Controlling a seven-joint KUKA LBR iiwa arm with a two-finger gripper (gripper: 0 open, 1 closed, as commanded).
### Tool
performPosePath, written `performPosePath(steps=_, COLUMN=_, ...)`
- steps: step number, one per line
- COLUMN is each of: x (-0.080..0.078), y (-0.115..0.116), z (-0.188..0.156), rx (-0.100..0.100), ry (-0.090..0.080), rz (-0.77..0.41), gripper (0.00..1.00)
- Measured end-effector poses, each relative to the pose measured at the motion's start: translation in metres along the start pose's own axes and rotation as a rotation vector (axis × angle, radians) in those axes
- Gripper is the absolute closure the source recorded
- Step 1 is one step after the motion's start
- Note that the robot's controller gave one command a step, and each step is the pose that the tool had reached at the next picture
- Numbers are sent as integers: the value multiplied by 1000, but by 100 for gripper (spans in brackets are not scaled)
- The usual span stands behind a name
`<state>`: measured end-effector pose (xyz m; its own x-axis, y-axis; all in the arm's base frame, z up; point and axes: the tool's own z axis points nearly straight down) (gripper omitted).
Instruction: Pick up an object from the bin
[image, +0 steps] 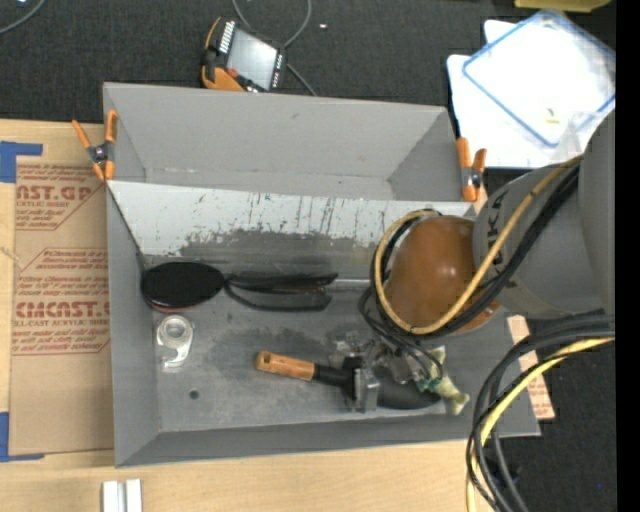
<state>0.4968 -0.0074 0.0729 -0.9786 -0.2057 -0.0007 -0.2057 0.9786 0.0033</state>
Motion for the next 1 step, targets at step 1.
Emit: performPosePath(steps=1, x=0, y=0, z=0, rx=0, ry=0, rz=0, gripper=100)
